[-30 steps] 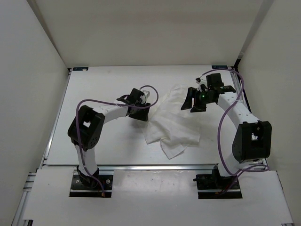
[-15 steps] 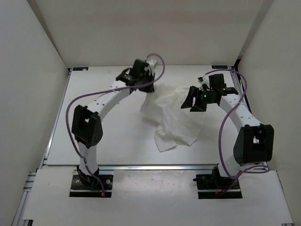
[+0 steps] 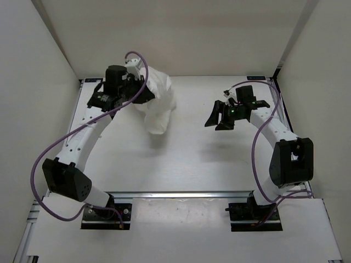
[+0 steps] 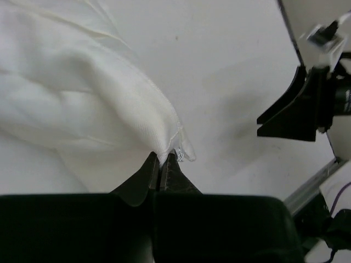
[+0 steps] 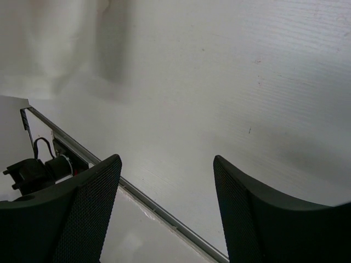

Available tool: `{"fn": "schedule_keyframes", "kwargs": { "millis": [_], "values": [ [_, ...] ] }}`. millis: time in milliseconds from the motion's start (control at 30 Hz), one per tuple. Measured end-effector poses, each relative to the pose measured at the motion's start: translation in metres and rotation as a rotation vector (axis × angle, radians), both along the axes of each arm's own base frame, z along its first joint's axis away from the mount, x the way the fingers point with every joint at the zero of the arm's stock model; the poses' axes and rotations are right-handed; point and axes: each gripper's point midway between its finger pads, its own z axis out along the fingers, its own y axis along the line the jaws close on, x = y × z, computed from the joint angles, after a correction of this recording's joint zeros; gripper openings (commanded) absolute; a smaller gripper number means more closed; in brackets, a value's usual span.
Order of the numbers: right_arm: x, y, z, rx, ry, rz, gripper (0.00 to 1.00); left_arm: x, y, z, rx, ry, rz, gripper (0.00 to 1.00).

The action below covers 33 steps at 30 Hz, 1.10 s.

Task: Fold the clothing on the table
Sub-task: Flatten the skirt out

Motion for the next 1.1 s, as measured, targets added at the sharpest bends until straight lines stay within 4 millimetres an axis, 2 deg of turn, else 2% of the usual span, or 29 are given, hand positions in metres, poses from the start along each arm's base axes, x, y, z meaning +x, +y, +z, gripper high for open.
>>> {"fn": "schedule_keyframes", "kwargs": {
  "millis": [67,133,200,333,400,567,633,733,833,867,900,933,967,1000,1067,1100],
  "values": [
    [0.001,0.003,-0.001,0.0,0.002,0.007,0.73,-0.008,-0.011,-0.036,0.014,0.093,-0.032,0.0],
    [0.001,0.005,0.0,0.001,0.002,0.011,0.73,-0.021,-0.027,-0.059,0.02,0.155,-0.081,0.0],
    [0.0,0.007,0.0,0.003,0.001,0.015,0.73,-0.038,-0.052,-0.072,0.023,0.197,-0.16,0.0],
    [-0.001,0.01,0.001,0.01,0.008,0.015,0.73,-0.068,-0.094,-0.063,-0.014,0.193,-0.306,0.0],
    [-0.002,0.013,0.002,0.015,0.011,0.016,0.73,-0.07,-0.096,-0.054,-0.044,0.189,-0.326,0.0],
    [-0.002,0.023,0.001,0.024,0.01,0.035,0.73,-0.057,-0.061,-0.033,-0.095,0.148,-0.247,0.0],
    [0.0,0.027,-0.002,0.025,0.02,0.043,0.73,-0.059,-0.045,-0.034,-0.105,0.131,-0.206,0.0],
    [0.007,0.033,-0.006,0.024,0.029,0.055,0.73,-0.076,-0.013,-0.063,-0.091,0.181,-0.11,0.0],
    [0.012,0.037,-0.008,0.022,0.031,0.062,0.73,-0.104,0.027,-0.122,-0.04,0.322,0.048,0.0],
    [0.013,0.038,-0.008,0.023,0.031,0.064,0.73,-0.119,0.048,-0.149,0.001,0.397,0.133,0.04],
    [0.014,0.038,-0.007,0.023,0.029,0.065,0.72,-0.131,0.06,-0.166,0.032,0.456,0.177,0.11],
    [0.015,0.039,-0.007,0.022,0.026,0.067,0.73,-0.148,0.078,-0.185,0.075,0.521,0.238,0.35],
    [0.015,0.04,-0.006,0.022,0.024,0.071,0.72,-0.161,0.087,-0.196,0.106,0.56,0.265,0.39],
    [0.016,0.042,-0.006,0.021,0.025,0.076,0.73,-0.173,0.092,-0.203,0.123,0.594,0.286,0.42],
    [0.018,0.045,-0.008,0.016,0.033,0.086,0.72,-0.191,0.094,-0.207,0.149,0.622,0.288,0.58],
    [0.019,0.046,-0.009,0.013,0.04,0.091,0.72,-0.197,0.093,-0.205,0.154,0.615,0.28,0.58]
  ]
}}
